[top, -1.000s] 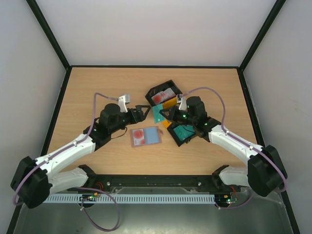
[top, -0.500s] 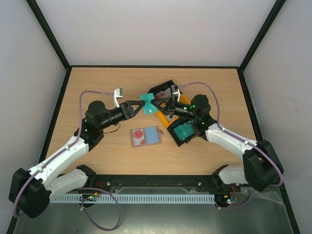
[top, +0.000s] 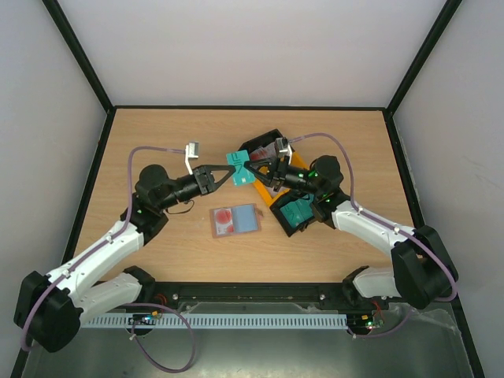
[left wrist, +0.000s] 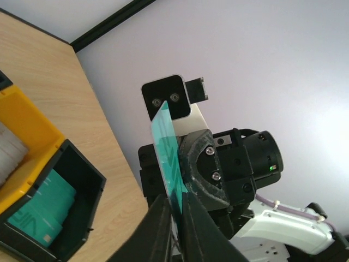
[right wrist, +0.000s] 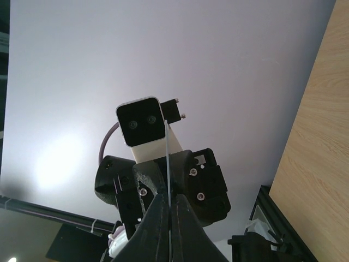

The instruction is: Put the credit cards into the card holder

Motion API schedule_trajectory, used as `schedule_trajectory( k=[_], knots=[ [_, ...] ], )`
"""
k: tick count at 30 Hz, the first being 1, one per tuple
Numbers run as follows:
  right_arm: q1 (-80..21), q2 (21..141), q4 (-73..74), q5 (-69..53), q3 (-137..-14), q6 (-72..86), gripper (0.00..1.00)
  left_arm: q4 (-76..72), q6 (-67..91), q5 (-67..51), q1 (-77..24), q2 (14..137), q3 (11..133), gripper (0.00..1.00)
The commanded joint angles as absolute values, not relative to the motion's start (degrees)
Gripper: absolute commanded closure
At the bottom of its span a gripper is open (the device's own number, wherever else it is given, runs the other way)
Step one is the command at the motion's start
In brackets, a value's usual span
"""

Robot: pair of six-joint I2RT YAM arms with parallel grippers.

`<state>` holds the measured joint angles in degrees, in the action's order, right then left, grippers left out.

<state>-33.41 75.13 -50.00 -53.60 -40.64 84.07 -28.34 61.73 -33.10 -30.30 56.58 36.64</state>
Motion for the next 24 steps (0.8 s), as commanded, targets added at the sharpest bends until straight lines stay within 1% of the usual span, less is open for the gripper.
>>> schedule_trajectory(
  k=[1, 2, 3, 5, 6, 7, 9, 11, 14, 17, 20, 24],
  knots=[
    [-33.6, 75.3, -52.0, -53.9, -40.3, 83.0, 0.98, -30.8, 61.6, -34.9, -30.2, 57.1, 36.3, 0.96],
    [-33.6, 75.2, -50.2, -53.8, -40.5, 81.4, 0.98, -30.2, 61.1, -34.7, -30.2, 57.2, 36.4, 0.97],
    [-33.6, 75.0, -47.8, -53.5, -40.8, 79.7, 0.95, -29.4, 60.3, -34.3, -30.2, 57.3, 36.6, 0.97],
    [-33.6, 74.5, -39.0, -52.0, -41.7, 72.9, 0.77, -25.6, 58.2, -32.8, -30.1, 57.5, 37.2, 0.98],
    [-33.6, 73.9, -31.6, -49.6, -42.5, 68.0, 0.68, -23.3, 57.1, -31.8, -29.9, 57.5, 37.5, 0.98],
    [-33.6, 73.5, -24.7, -46.6, -43.5, 63.0, 0.6, -20.6, 55.7, -30.5, -29.6, 57.6, 37.5, 0.97],
    [-33.6, 72.7, -15.3, -40.4, -43.6, 57.1, 0.52, -14.0, 53.0, -27.1, -28.5, 57.6, 37.3, 0.97],
    [-33.7, 72.7, -14.2, -38.6, -41.8, 56.3, 0.46, -9.7, 50.1, -25.3, -27.6, 57.9, 36.1, 0.97],
    [-34.8, 73.4, -10.3, -34.9, -40.9, 54.3, 0.44, -3.8, 47.2, -23.6, -26.3, 58.8, 32.9, 0.97],
    [-37.5, 75.2, -1.7, -24.7, -42.7, 49.8, 0.44, -2.8, 46.2, -25.5, -26.2, 59.7, 29.0, 0.98],
    [-41.4, 77.9, 4.5, -17.2, -44.8, 46.7, 0.45, -4.4, 46.8, -27.1, -26.2, 61.6, 25.5, 0.97],
    [-47.4, 82.9, 10.7, -10.4, -47.9, 44.0, 0.5, -11.1, 49.8, -29.2, -26.2, 63.9, 20.6, 0.97]
  ],
)
